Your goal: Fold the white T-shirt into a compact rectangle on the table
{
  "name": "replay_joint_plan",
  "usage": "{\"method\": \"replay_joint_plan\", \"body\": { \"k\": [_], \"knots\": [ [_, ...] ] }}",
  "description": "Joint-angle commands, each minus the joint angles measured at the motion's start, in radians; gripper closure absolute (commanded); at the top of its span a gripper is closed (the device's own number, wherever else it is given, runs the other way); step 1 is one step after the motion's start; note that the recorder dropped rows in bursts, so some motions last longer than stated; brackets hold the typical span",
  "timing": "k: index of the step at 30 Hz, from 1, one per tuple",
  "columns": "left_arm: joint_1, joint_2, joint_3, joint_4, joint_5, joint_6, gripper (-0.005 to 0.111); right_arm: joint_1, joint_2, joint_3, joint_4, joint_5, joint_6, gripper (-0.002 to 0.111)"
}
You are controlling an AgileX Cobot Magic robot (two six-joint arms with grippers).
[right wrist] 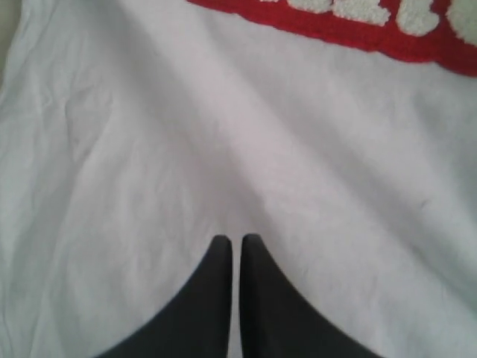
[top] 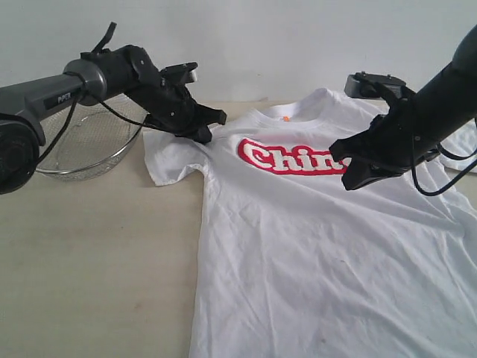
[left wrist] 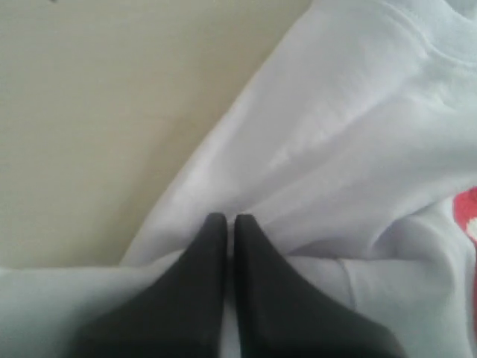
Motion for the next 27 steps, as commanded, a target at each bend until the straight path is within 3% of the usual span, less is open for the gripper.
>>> {"method": "replay_joint_plan", "body": {
  "k": [1, 4, 8, 13, 17, 23, 27],
  "knots": [
    [0.034, 0.021, -0.032, 0.067, 0.008, -0.023, 0.102, -0.001, -0.003, -0.002, 0.002, -0.006, -0.005, 0.108],
    [0.032, 0.021, -0.046, 0.031, 0.033, -0.017, 0.102, -0.001, -0.003, -0.002, 0.002, -0.013, 0.004, 0.108],
    [0.032, -0.006, -0.048, -0.075, 0.088, 0.038, 0.102, -0.001, -0.003, 0.011, -0.098, 0.129, 0.118, 0.108],
    [0.032, -0.089, -0.048, -0.094, 0.112, 0.049, 0.102, 0.002, -0.040, 0.107, -0.080, 0.122, 0.071, 0.108],
    [0.022, -0.189, -0.048, -0.254, 0.192, 0.128, 0.102, 0.000, -0.096, 0.160, -0.073, 0.100, 0.071, 0.108],
    [-0.076, -0.278, 0.008, -0.244, 0.369, 0.123, 0.102, 0.000, -0.136, 0.234, -0.065, 0.105, 0.081, 0.108],
    [-0.157, -0.348, 0.145, -0.211, 0.354, 0.116, 0.102, 0.000, -0.209, 0.265, -0.108, 0.019, 0.142, 0.108]
  ]
}}
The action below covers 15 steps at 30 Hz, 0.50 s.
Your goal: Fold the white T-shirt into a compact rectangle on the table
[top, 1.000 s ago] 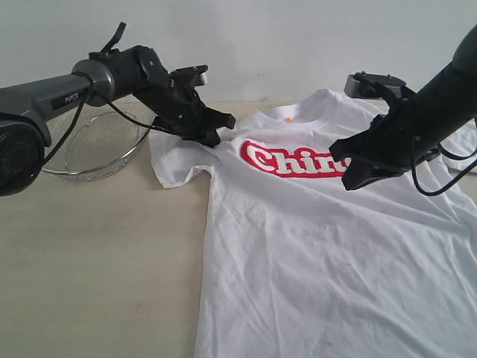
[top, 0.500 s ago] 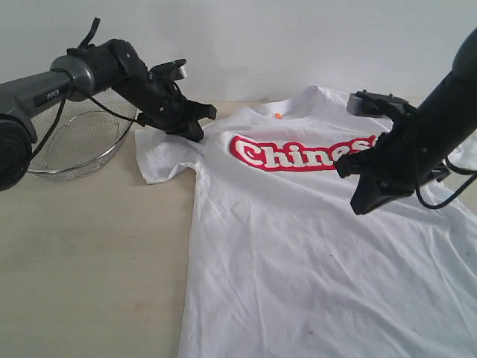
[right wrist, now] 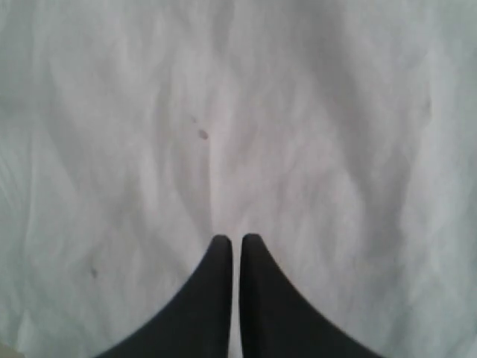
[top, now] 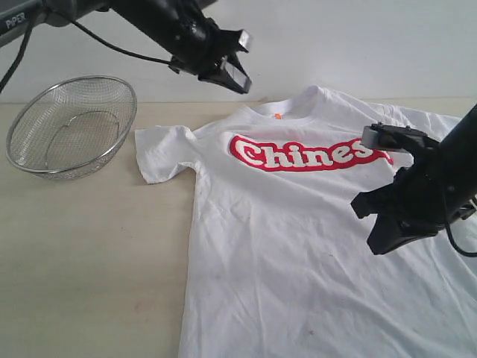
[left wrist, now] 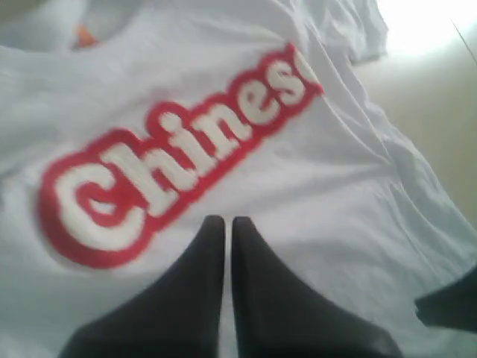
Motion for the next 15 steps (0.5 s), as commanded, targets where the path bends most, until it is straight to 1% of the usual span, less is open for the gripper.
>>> {"method": "replay_joint_plan", "body": {
  "k": [1, 4, 8, 10, 11, 13, 15],
  "knots": [
    [-0.091, -0.076, 0.152, 0.026, 0.001, 0.000, 0.102, 0.000, -0.086, 0.022, -0.065, -0.062, 0.064, 0.108],
    [-0.131, -0.137, 0.302, 0.070, -0.048, 0.004, 0.102, 0.000, -0.128, 0.022, -0.083, -0.041, 0.089, 0.108],
    [-0.152, -0.250, 0.613, 0.052, -0.197, 0.027, 0.102, -0.002, -0.159, 0.023, -0.082, -0.015, 0.093, 0.108],
    [-0.155, -0.318, 0.783, 0.016, -0.288, 0.051, 0.102, -0.002, -0.169, 0.023, -0.084, -0.004, 0.103, 0.108],
    [-0.155, -0.350, 0.849, -0.003, -0.326, 0.064, 0.102, -0.002, -0.173, 0.023, -0.084, -0.003, 0.105, 0.108],
    [-0.156, -0.403, 1.001, -0.088, -0.402, 0.119, 0.102, -0.002, -0.175, 0.023, -0.077, -0.001, 0.105, 0.108],
    [-0.160, -0.434, 1.110, -0.196, -0.439, 0.202, 0.102, -0.002, -0.175, 0.023, -0.052, -0.003, 0.094, 0.108]
  ]
}}
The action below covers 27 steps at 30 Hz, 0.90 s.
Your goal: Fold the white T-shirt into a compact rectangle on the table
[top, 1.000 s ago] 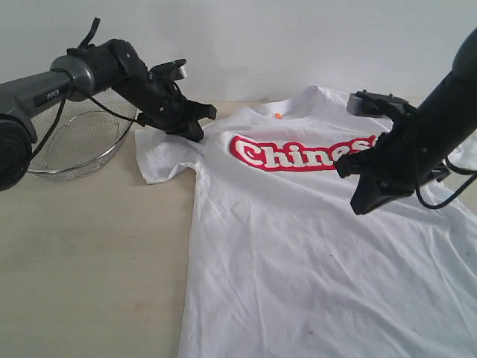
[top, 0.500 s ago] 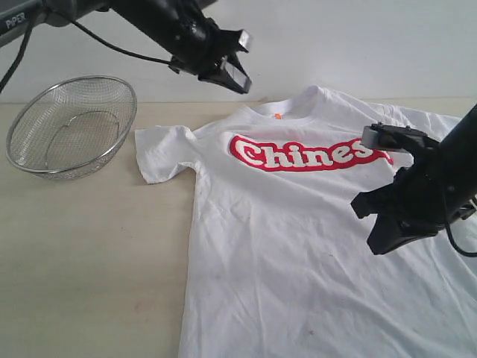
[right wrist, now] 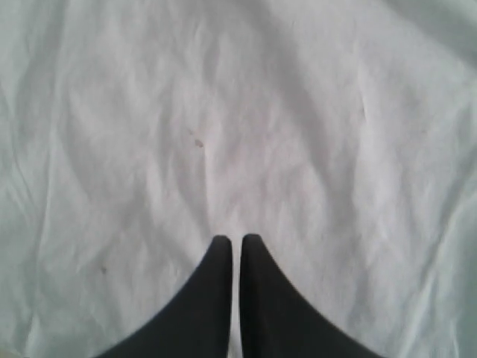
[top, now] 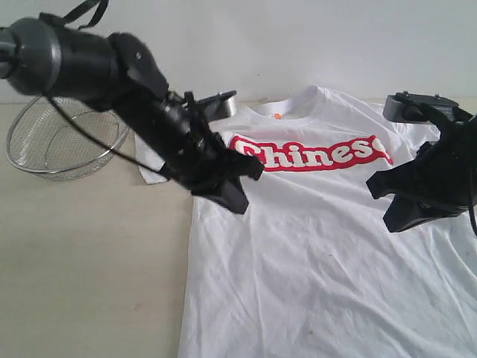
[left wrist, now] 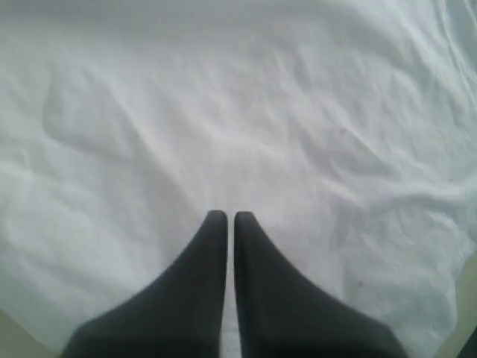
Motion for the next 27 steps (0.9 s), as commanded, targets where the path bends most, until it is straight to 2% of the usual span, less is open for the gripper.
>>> {"method": "replay_joint_plan", "body": {
  "k": [1, 6, 12, 22, 27],
  "knots": [
    [-0.015, -0.092, 0.270, -0.210, -0.140, 0.167, 0.102, -0.002, -0.012, 0.005, 0.040, 0.002, -0.019, 0.108],
    [-0.083, -0.098, 0.414, -0.231, -0.296, 0.186, 0.102, -0.002, -0.016, 0.006, 0.107, 0.012, -0.067, 0.108],
    [-0.157, -0.089, 0.449, -0.243, -0.407, 0.193, 0.102, -0.002, -0.052, 0.059, 0.110, -0.001, -0.076, 0.108],
    [-0.178, -0.071, 0.550, -0.273, -0.481, 0.193, 0.102, -0.002, -0.112, 0.182, 0.061, -0.047, -0.035, 0.108],
    [-0.180, -0.071, 0.557, -0.273, -0.418, 0.200, 0.102, -0.002, -0.123, 0.194, 0.051, -0.043, -0.014, 0.108]
  ]
}}
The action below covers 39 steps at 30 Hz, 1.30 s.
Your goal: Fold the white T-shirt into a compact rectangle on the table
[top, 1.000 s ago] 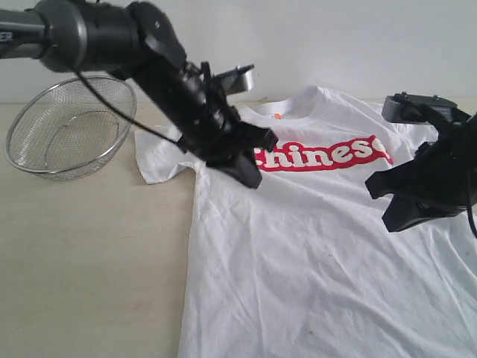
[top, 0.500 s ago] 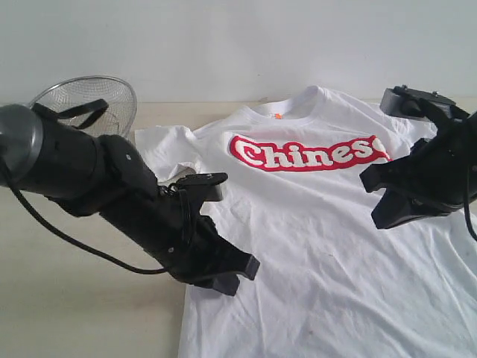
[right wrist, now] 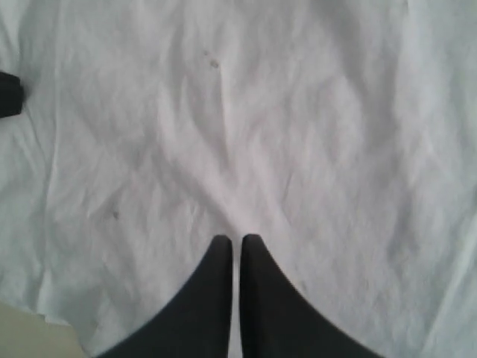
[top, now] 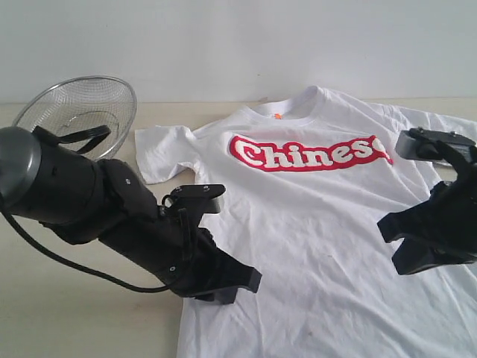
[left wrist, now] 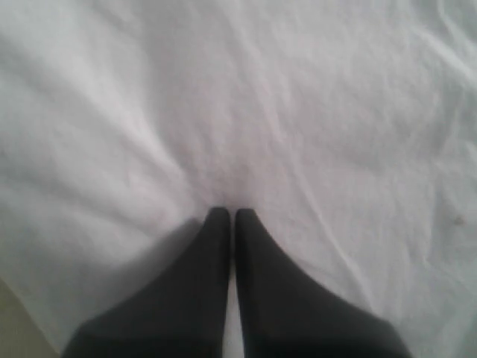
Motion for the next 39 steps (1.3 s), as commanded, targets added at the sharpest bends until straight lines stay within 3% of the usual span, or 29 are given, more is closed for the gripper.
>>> {"method": "replay_joint_plan", "body": {
  "k": [1, 16, 31, 39],
  "knots": [
    [-0.009, 0.022, 0.036, 0.027, 0.055, 0.015, 0.102, -0.002, -0.014, 0.008, -0.012, -0.008, 0.012, 0.108],
    [-0.009, -0.016, 0.188, 0.021, 0.046, 0.031, 0.102, -0.002, -0.014, 0.008, -0.024, -0.037, 0.017, 0.108],
    [-0.007, -0.154, 0.188, -0.002, 0.030, 0.071, 0.102, -0.002, -0.014, 0.008, -0.026, -0.045, 0.035, 0.108],
    [-0.007, -0.161, 0.184, -0.056, 0.031, 0.119, 0.102, -0.002, -0.014, -0.001, -0.019, -0.180, 0.100, 0.108]
  ]
}}
